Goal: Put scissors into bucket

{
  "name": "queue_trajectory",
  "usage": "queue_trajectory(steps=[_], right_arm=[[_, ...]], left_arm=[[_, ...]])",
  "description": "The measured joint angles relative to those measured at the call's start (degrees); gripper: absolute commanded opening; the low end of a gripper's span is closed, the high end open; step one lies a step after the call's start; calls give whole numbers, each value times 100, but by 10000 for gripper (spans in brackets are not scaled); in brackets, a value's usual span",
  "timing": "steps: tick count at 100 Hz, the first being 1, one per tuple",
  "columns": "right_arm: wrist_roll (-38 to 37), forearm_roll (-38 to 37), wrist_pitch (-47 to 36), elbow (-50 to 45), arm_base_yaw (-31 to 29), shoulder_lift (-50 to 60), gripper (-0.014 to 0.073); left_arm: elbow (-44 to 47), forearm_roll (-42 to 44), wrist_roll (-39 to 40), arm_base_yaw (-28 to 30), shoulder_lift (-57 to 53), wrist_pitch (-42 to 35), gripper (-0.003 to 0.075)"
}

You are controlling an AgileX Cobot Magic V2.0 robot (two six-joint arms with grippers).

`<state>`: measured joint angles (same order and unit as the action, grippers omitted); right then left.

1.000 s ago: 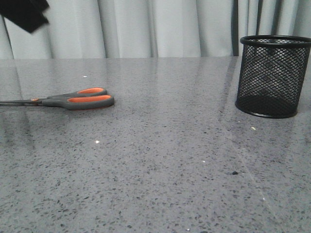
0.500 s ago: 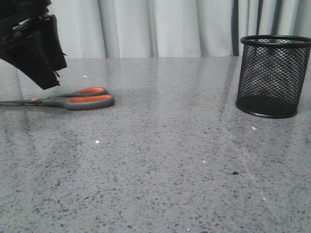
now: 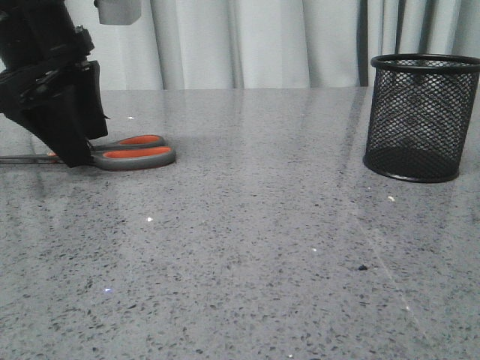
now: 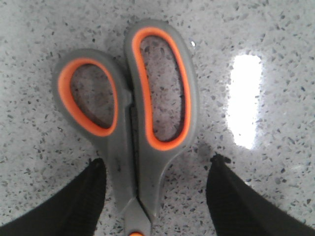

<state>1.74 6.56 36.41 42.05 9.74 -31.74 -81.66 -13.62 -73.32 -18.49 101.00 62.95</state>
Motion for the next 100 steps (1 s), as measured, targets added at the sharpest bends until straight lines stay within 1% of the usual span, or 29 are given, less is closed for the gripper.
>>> queue_trajectory(steps=[38, 45, 62, 69, 74, 86, 100], right_arm=[[0, 0, 0, 0, 0, 0, 518], [0, 0, 0, 0, 0, 0, 518], [0, 0, 10, 0, 0, 0, 518], [0, 0, 10, 0, 0, 0, 518], [0, 0, 10, 0, 0, 0, 518], [0, 28, 19, 0, 0, 0, 518], [0, 284, 19, 0, 0, 0, 517]], left_arm=[[-60, 0, -21, 0, 231, -66, 398], [-60, -35, -21, 0, 231, -66, 349], [-60, -187, -30, 0, 257, 31, 143], [-60, -229, 5, 0, 257, 32, 89], [-60, -251, 9, 0, 257, 32, 75], [-37, -358, 9, 0, 206, -25, 75], [-30, -488, 9, 0, -147, -421, 75]])
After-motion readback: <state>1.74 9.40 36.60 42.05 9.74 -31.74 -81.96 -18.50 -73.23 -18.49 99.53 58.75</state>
